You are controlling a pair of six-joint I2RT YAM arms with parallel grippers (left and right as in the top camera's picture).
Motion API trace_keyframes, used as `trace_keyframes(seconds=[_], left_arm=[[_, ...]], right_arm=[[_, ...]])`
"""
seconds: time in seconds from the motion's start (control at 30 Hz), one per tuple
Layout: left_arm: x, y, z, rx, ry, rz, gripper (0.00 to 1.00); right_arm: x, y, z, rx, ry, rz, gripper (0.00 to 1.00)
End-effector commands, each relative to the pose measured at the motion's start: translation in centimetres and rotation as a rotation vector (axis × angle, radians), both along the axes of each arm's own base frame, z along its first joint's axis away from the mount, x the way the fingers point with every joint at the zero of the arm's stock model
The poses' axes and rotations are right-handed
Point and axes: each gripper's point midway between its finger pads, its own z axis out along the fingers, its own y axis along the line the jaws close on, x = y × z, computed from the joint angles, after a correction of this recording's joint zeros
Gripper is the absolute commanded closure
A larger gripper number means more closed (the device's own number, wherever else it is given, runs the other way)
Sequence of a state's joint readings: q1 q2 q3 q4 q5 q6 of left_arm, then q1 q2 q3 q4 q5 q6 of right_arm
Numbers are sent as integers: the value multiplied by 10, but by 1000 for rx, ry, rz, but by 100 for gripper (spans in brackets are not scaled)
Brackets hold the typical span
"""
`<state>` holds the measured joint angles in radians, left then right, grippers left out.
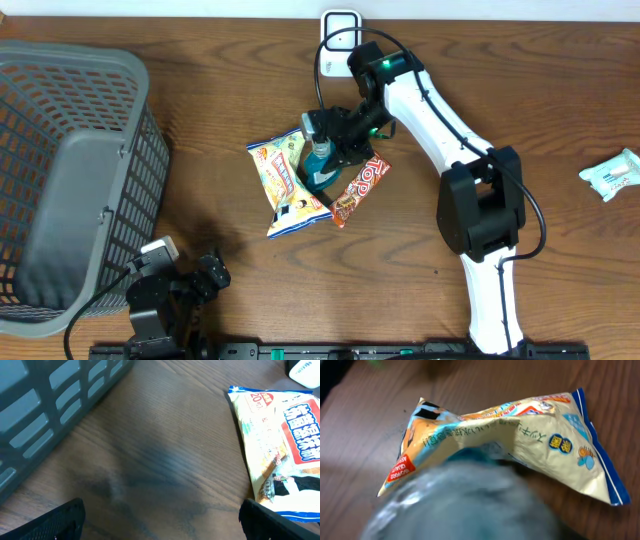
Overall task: Scan the item barcode
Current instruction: 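Grasp the blue mouthwash bottle cap with the right gripper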
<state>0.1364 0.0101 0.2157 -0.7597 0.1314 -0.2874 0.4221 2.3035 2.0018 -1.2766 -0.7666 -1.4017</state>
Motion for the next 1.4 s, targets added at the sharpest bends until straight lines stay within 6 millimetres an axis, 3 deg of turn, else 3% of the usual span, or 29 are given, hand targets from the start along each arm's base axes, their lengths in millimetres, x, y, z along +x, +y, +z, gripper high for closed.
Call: trace_keyframes(seconds=[0.0,0.1,0.33,0.5,0.63,0.83,1.07,1.13,1.27,1.37], left_arm=[[0,1,4,12,-11,1,2],[0,1,4,12,-11,1,2],[0,1,4,12,-11,1,2],[0,1,4,12,-11,1,2],[0,1,4,12,-11,1,2],[0,1,4,12,-11,1,2],[0,1,4,12,-11,1,2],[0,1,4,12,-11,1,2],[0,1,4,12,-11,1,2],[0,1,4,12,-11,1,2]], right_arm=[[-7,7,2,26,23,18,66],[-11,5,2,17,43,17,71],[-17,2,6,-5,90,-7,70],[-16,2,7,-22,122,-52,51],[-11,5,8,-25,138,-96,52],[-10,12,13,17,158,-109,28],[-3,21,17,68,123,-101,11],[-3,23,18,75,116,-95,17],[-6,30,20,94,116,-82,53],[-8,32,20,94,118,-77,67]])
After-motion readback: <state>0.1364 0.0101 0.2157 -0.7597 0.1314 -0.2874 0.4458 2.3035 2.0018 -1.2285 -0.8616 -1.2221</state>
